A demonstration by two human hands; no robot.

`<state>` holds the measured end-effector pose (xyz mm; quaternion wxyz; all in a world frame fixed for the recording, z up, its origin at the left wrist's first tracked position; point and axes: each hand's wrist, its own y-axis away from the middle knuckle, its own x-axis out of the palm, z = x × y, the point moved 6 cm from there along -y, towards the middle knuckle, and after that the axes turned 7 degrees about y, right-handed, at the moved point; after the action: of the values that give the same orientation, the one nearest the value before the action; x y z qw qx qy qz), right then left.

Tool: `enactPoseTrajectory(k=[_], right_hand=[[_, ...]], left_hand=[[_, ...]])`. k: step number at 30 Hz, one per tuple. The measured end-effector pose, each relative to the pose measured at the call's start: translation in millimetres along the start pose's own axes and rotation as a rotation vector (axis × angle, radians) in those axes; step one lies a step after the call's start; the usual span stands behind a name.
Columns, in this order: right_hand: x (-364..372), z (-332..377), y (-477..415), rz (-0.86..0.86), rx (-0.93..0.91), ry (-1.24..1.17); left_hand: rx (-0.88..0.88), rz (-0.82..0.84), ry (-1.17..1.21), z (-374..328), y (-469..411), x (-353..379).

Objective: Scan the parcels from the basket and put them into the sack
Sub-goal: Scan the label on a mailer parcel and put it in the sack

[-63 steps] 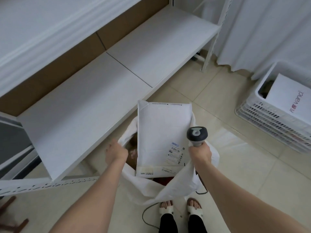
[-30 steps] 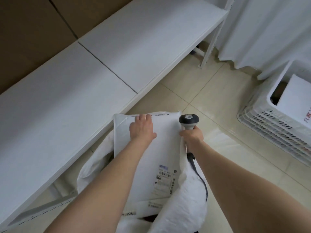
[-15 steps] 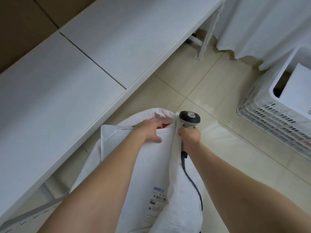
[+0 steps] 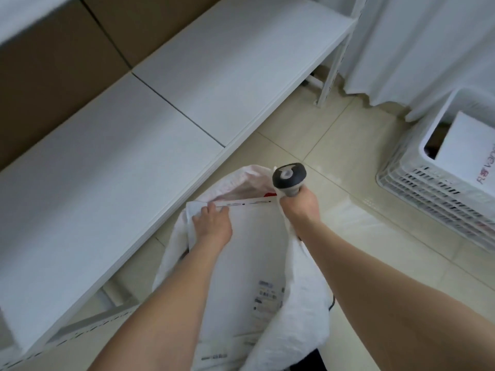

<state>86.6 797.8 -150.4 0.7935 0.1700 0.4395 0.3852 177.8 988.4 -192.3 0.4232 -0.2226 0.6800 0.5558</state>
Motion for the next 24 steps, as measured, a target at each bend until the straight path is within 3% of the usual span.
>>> enactPoseTrajectory(k=[3,8,14,19,21,24], right_hand=[[26.1,30.5,19.6,-0.073,-0.089,0.177],[123.2,16.0,39.0,0.314,-0.074,0.162],[175.1,-30.2,43.1,0.282,-0.064,0.214],[192.2,-26.8,47.8,0.356,-0.104,0.257],[199.1,-23.2,49.2,0.387,-0.075,0.233],[205.1,-22.3,58.6,0.423,-0.057,0.210]], left_hand=[[-0.118,-0.060,-0.002,49.2,9.6,-1.8],[-0.299,-0.016,0.353,91.6,2.1,16.0],[-0.423,-0.110,0.689,133.3,-17.1,31.3],[-0.239,-0.623,1.133,152.2,-8.0,-29.0],[-0.179,-0.667,1.167,154.1,3.3,-40.7],[-0.202,-0.544,1.026,156.4,21.3,-28.6]])
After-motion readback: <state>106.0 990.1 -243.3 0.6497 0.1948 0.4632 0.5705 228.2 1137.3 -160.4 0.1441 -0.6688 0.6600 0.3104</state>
